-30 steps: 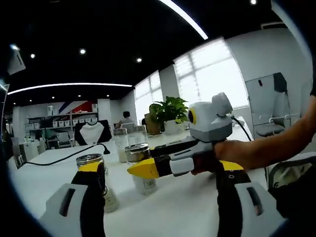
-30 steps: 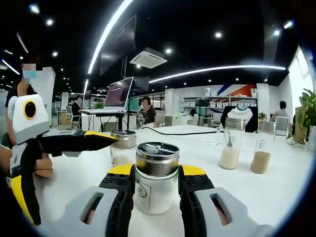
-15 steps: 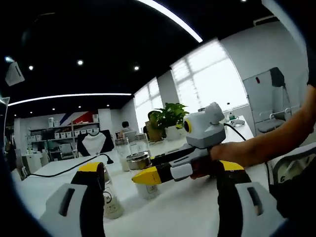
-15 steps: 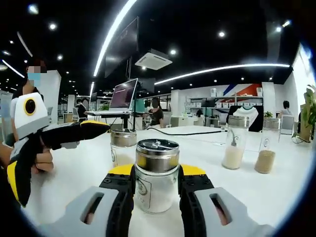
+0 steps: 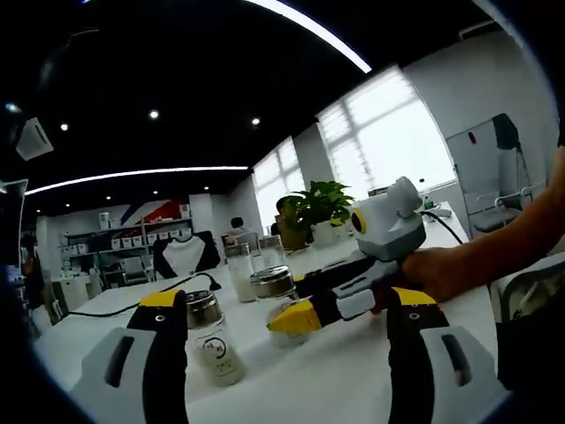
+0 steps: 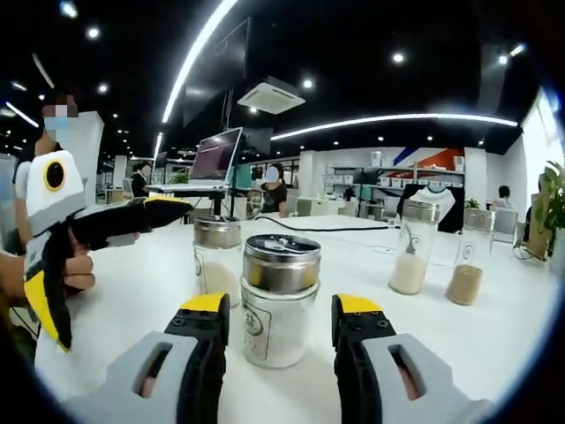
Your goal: Rotate the seasoning bottle until the label or dispensing opening points toward the visible target arrow and the bottle remains upright within the marked orientation range
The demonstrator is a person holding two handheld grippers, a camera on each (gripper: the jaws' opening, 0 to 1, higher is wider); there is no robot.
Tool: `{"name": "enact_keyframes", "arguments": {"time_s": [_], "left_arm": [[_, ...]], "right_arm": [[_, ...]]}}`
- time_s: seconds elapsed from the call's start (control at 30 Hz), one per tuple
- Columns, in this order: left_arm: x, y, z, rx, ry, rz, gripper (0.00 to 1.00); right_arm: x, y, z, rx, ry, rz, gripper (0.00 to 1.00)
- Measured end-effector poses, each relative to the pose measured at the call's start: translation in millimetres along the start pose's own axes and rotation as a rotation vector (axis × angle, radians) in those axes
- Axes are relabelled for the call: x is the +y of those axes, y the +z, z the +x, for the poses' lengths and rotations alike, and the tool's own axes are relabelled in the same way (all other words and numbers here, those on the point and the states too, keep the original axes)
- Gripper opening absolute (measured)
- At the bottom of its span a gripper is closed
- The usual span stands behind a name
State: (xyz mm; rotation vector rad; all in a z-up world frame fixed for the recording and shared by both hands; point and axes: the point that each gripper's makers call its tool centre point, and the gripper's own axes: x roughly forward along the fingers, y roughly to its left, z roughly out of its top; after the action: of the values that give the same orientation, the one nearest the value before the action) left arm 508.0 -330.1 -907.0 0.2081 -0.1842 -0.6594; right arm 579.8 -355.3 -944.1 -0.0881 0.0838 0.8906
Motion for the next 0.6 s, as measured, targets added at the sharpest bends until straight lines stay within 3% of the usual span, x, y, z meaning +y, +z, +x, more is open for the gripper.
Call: {"name": "enact_keyframes", "arguments": {"time_s": [0.1,0.27,0.37,0.53,0.6], "left_arm": [[0.1,4.2,-2.4,-0.019,-0.02,-0.057,1.0],[22.5,3.7,-9.5,-0.044,0.054,-0.188,1.0],[28.4,3.1,-11.3,-0.055,0.07,-0.208,1.0],[27.3,-3.5,-8.8,-0.014,0.085,-0.183,1.0],[24.9,-8.4,-6.3,0.02,0.084,-0.168,1.0]], "right_arm": [[-1.3,2.8,-6.1,-0.025,-0.002,0.043,0.51],[-0.7,8.7,-11.0,-0.048,-0.033,0.005,0.52],[-4.5,15.5,-16.0,-0.078,-0.05,0.004,0.53],[-13.2,50.1,-35.3,-0.259,-0.066,0.054,0.54],[-15.4,47.5,-35.4,-0.251,-0.047,0.102,0.56]]}}
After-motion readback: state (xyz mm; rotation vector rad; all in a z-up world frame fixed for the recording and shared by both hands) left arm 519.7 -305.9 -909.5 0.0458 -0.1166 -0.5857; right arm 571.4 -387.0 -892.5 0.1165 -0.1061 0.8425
